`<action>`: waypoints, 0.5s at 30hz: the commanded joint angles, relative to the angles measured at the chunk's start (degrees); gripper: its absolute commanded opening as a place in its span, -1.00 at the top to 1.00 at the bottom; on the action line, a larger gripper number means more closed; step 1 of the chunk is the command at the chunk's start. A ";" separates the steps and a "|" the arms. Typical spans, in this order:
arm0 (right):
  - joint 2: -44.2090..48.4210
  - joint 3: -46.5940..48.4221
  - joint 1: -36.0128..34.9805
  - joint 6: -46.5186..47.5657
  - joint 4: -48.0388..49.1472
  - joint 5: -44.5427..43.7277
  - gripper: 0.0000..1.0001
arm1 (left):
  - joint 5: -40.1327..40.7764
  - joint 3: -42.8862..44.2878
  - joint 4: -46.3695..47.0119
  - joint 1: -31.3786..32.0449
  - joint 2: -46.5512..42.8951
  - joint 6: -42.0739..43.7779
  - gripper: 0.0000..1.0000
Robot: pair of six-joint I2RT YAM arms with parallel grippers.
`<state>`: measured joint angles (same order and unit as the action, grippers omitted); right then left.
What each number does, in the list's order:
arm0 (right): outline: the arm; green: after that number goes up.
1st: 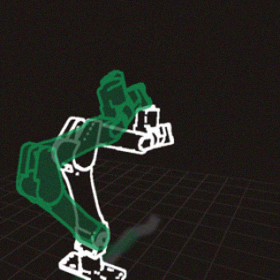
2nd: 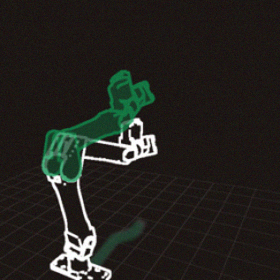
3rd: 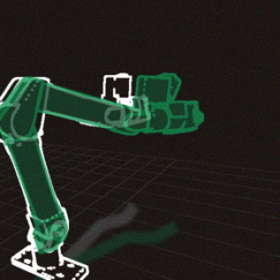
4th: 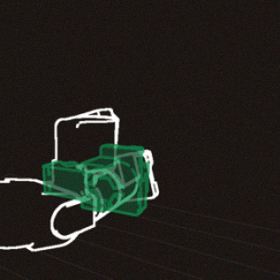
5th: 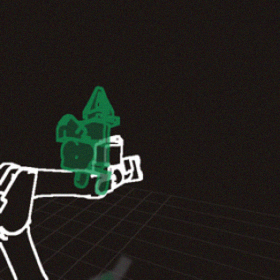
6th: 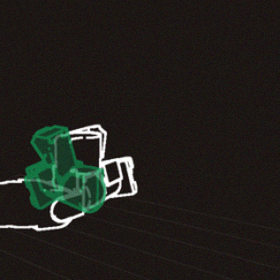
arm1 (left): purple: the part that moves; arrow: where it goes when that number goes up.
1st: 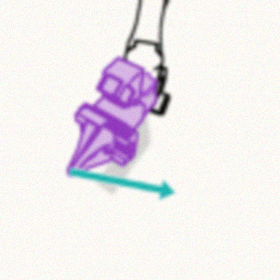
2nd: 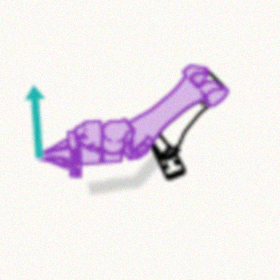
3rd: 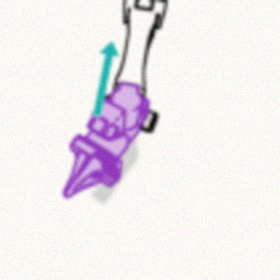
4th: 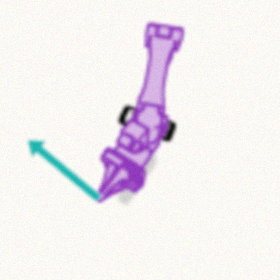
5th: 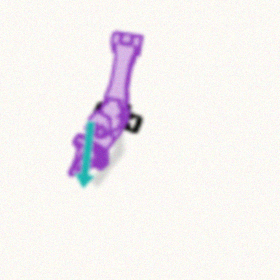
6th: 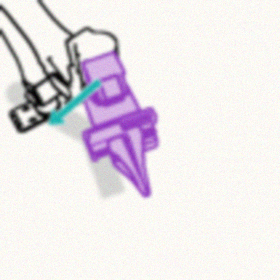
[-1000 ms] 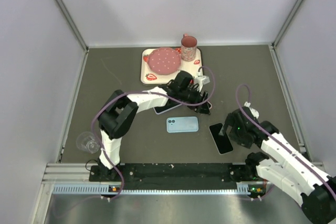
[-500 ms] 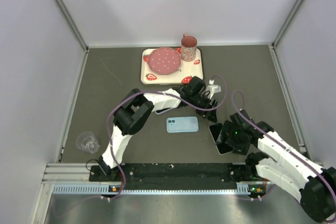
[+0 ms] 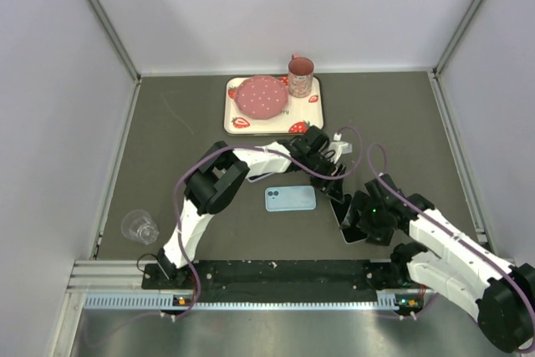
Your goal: Put the phone into the phone case
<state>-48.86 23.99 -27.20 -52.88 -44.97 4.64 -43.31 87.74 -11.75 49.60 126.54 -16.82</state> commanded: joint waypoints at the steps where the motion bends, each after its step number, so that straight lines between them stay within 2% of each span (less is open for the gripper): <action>1: -1.32 -0.70 0.39 -0.12 6.91 -3.24 -0.79 | -1.25 -1.96 0.32 0.14 0.46 -0.14 -0.25; 5: -1.41 -0.78 0.40 -0.03 8.58 -4.20 -0.79 | -2.31 -3.02 2.69 0.05 0.55 -2.34 -0.20; 9: -1.33 -0.78 0.66 0.41 9.29 -4.47 -0.79 | -6.51 -4.16 7.17 -0.30 1.25 -6.80 -0.08; 10: -1.15 -0.70 0.83 0.59 9.37 -4.47 -0.79 | -9.22 -4.94 10.40 -0.38 1.25 -7.69 -0.07; 15: 1.74 -0.70 2.85 1.03 9.64 -6.14 -0.79 | -13.73 -4.78 13.95 -0.47 0.81 -10.34 -0.04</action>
<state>-48.95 24.05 -26.30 -53.12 -43.92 3.90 -48.58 83.50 -2.61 47.66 127.13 -23.46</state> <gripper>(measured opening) 0.895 0.523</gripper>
